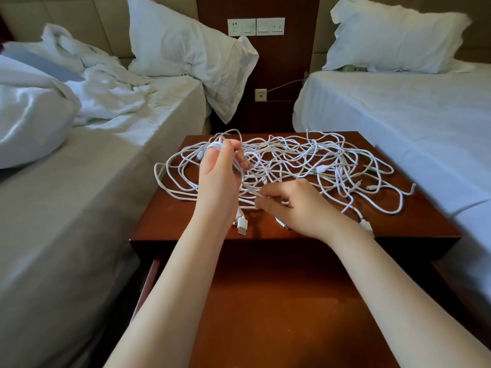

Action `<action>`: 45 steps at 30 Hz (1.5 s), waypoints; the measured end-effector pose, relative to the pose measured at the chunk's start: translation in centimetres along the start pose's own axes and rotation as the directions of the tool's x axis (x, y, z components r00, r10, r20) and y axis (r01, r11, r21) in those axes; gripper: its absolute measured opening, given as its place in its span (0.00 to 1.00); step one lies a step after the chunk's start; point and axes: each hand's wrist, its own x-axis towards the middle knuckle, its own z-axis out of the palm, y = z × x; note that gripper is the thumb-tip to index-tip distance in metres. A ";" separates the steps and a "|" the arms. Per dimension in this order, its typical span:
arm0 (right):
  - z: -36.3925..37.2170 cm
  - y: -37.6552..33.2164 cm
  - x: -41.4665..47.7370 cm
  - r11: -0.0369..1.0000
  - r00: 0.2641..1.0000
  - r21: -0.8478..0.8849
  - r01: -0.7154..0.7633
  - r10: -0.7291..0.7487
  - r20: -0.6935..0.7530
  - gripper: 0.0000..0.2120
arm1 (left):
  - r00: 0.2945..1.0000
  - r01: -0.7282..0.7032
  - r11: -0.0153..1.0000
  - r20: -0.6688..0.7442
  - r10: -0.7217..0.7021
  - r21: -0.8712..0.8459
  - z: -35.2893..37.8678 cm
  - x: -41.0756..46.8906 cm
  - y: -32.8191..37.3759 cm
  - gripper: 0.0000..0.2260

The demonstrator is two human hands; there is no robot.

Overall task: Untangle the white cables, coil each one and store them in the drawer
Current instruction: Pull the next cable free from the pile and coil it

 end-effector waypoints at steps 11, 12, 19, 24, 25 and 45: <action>-3.7 -1.0 2.7 0.985 0.988 0.172 0.005 0.021 -0.152 0.12 | 0.997 -0.063 0.700 0.014 0.076 0.711 -0.5 0.2 -1.0 0.13; -3.8 -0.9 2.8 0.975 0.982 0.222 0.029 0.013 -0.188 0.12 | 0.998 -0.054 0.686 0.049 0.027 0.726 -0.1 0.3 -0.7 0.13; -3.2 -0.1 2.4 0.935 0.943 0.325 0.140 -0.026 -0.332 0.08 | 0.945 0.025 0.822 0.255 -0.206 0.569 0.7 0.3 -0.3 0.12; -3.4 0.4 2.4 0.921 0.925 0.360 0.145 0.003 -0.381 0.05 | 0.759 0.253 0.878 0.479 -0.440 0.406 0.7 -0.8 0.6 0.15; -3.3 0.4 2.4 0.918 0.928 0.369 0.149 -0.001 -0.372 0.05 | 0.742 0.247 0.880 0.505 -0.441 0.406 0.6 -0.9 0.7 0.15; 3.8 2.8 2.7 1.000 0.991 -0.009 0.015 -0.016 -0.134 0.21 | 0.992 -0.009 0.922 0.110 0.056 -0.387 -1.0 1.1 2.7 0.11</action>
